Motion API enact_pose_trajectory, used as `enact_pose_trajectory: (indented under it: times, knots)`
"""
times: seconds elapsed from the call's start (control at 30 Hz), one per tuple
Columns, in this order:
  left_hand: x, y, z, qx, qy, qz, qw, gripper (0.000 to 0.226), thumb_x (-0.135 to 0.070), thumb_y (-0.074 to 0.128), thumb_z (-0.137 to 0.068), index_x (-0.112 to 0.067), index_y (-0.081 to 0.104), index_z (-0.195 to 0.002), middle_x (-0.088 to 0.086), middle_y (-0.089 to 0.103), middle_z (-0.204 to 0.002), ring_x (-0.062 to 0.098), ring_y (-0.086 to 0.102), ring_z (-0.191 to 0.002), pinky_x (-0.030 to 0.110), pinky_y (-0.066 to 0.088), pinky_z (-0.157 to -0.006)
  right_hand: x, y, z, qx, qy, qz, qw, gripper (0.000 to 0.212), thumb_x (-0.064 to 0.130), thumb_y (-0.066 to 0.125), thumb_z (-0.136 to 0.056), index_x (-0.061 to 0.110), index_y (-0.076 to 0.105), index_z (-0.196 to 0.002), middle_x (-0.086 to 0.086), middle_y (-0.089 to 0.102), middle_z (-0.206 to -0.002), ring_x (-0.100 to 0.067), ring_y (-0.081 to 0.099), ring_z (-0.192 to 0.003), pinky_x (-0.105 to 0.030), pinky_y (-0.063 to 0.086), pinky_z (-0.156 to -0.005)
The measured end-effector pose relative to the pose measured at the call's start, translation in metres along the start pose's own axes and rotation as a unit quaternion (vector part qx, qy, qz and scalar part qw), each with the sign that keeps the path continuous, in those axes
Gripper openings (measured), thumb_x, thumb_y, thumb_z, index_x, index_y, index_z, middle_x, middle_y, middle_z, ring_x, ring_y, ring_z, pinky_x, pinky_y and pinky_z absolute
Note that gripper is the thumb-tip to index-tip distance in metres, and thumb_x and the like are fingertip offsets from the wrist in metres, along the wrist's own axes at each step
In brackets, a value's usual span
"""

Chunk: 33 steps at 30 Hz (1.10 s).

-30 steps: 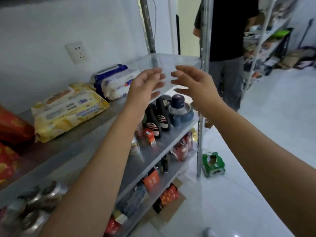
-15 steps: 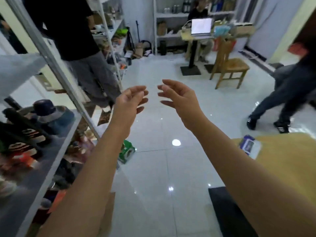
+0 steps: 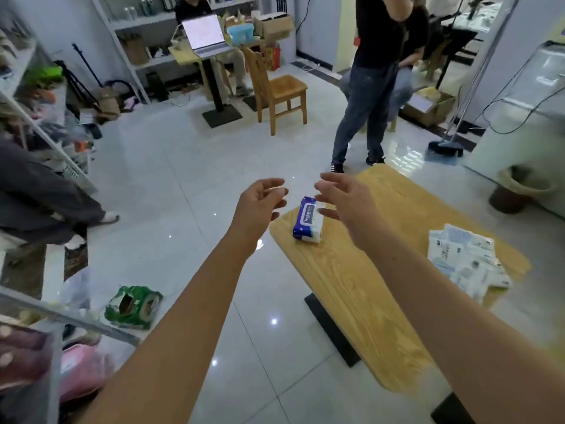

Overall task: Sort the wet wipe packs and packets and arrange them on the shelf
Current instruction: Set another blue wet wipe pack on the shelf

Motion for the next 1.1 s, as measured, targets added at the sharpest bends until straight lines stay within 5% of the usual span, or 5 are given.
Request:
enact_pose_trajectory:
  times: [0.4,0.6,0.7,0.93,1.1]
  knots:
    - [0.149,0.067,-0.119,0.02,-0.278,-0.058,0.959,0.046,-0.024,0.063,-0.092,-0.015,0.049,-0.135,0.008,0.057,-0.126,0.025,0.058,-0.113,0.039,0.052,-0.092,-0.127,-0.034,-0.125,-0.049,0.204,0.079,0.975,0.057,0.028,0.069,-0.091,0.019,0.043,-0.141,-0.008,0.053,-0.126,-0.023,0.055,-0.105,-0.046,0.054,-0.093]
    - [0.212,0.095,-0.172,0.092,-0.507,0.146,0.844,0.067,-0.037,0.07,-0.089,-0.018,0.038,-0.144,0.02,0.043,-0.146,0.038,0.054,-0.125,0.051,0.049,-0.1,-0.168,-0.01,-0.233,-0.016,0.168,0.253,0.953,0.066,0.028,0.071,-0.088,0.015,0.04,-0.145,-0.011,0.044,-0.147,-0.028,0.051,-0.125,-0.036,0.046,-0.089]
    - [0.236,0.104,-0.196,0.079,-0.536,0.178,0.821,0.068,-0.036,0.065,-0.093,-0.016,0.033,-0.149,0.021,0.035,-0.154,0.042,0.044,-0.135,0.053,0.041,-0.106,-0.191,-0.004,-0.276,0.003,0.176,0.312,0.934,0.07,0.033,0.073,-0.085,0.017,0.041,-0.145,-0.012,0.039,-0.15,-0.031,0.05,-0.128,-0.046,0.047,-0.101]
    - [0.267,0.113,-0.235,0.067,-0.538,0.19,0.819,0.041,-0.028,0.072,-0.089,-0.009,0.053,-0.119,0.011,0.059,-0.119,0.03,0.059,-0.11,0.049,0.048,-0.102,-0.233,0.003,-0.318,0.067,0.228,0.3,0.924,0.067,0.037,0.071,-0.086,0.017,0.044,-0.144,-0.009,0.05,-0.143,-0.026,0.058,-0.116,-0.033,0.047,-0.085]
    - [0.268,0.109,-0.245,0.066,-0.487,0.194,0.849,0.059,-0.021,0.081,-0.08,-0.006,0.053,-0.129,0.015,0.068,-0.117,0.03,0.069,-0.102,0.043,0.061,-0.069,-0.233,-0.005,-0.314,0.078,0.246,0.23,0.938,0.059,0.038,0.075,-0.083,0.018,0.054,-0.134,-0.006,0.068,-0.12,-0.021,0.068,-0.099,-0.037,0.056,-0.082]
Point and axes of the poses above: each hand's wrist, its own z-axis away from the middle knuckle, its own y-axis out of the palm, x = y × z, the point moved 3 cm from there along -z, towards the middle knuckle
